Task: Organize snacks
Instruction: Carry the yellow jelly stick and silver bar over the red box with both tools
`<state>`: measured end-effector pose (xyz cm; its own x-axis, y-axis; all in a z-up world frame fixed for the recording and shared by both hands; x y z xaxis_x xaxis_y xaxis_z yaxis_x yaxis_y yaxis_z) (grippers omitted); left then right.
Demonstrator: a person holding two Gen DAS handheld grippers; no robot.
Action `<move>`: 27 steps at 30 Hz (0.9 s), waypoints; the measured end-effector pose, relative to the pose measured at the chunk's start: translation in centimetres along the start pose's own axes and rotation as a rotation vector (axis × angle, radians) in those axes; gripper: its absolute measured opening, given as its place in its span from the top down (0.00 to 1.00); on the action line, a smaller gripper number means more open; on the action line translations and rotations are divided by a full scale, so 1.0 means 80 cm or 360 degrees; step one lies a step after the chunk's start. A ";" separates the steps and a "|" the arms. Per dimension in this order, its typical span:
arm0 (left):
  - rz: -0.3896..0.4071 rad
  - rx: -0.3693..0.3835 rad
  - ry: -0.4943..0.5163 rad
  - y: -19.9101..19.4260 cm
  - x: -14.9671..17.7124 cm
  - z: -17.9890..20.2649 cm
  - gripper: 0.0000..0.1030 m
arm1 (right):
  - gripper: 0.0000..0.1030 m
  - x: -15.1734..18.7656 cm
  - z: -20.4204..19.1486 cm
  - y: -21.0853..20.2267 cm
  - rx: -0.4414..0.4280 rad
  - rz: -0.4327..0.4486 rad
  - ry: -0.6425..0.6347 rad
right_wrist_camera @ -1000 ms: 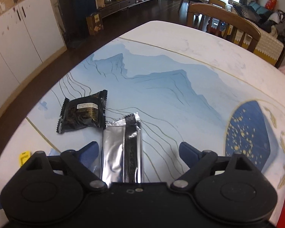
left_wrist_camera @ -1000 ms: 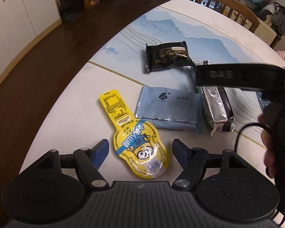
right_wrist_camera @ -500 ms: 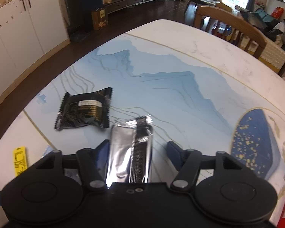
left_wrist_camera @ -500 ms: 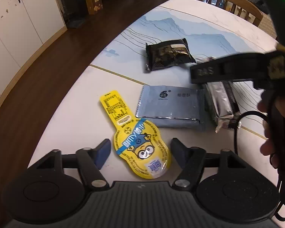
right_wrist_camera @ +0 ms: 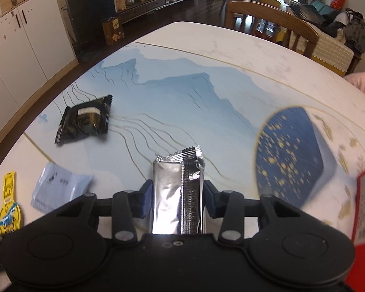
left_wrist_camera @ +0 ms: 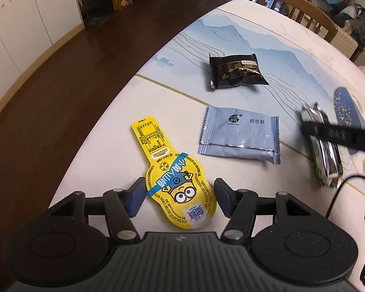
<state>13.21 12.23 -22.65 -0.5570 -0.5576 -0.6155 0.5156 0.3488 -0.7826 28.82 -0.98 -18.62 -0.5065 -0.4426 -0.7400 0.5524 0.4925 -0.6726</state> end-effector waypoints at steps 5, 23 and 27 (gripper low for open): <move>-0.0038 0.0038 -0.0060 -0.006 0.004 -0.015 0.41 | 0.59 0.011 0.015 -0.035 0.0001 0.0034 0.0083; 0.0167 0.0297 0.0132 -0.095 -0.047 0.032 0.41 | 0.59 0.022 0.088 -0.197 0.0125 0.0225 0.0382; 0.0232 0.0409 0.0263 -0.117 -0.058 0.075 0.41 | 0.59 0.020 0.116 -0.226 0.0190 0.0288 0.0433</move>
<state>14.86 7.01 -11.93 -0.5524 -0.3788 -0.7426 0.7333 0.2028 -0.6489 24.16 -17.52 -7.65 -0.5424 -0.1318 -0.8297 0.7148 0.4466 -0.5382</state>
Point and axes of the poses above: each gripper's, at about its wrist camera, not at the fingertips, and y roughly the way its jaws point, z to its right, x to its underside, the point moved 5 cm from there along y, roughly the way its jaws point, and after that the axes turned 14 degrees about z, right-handed, at the moved point
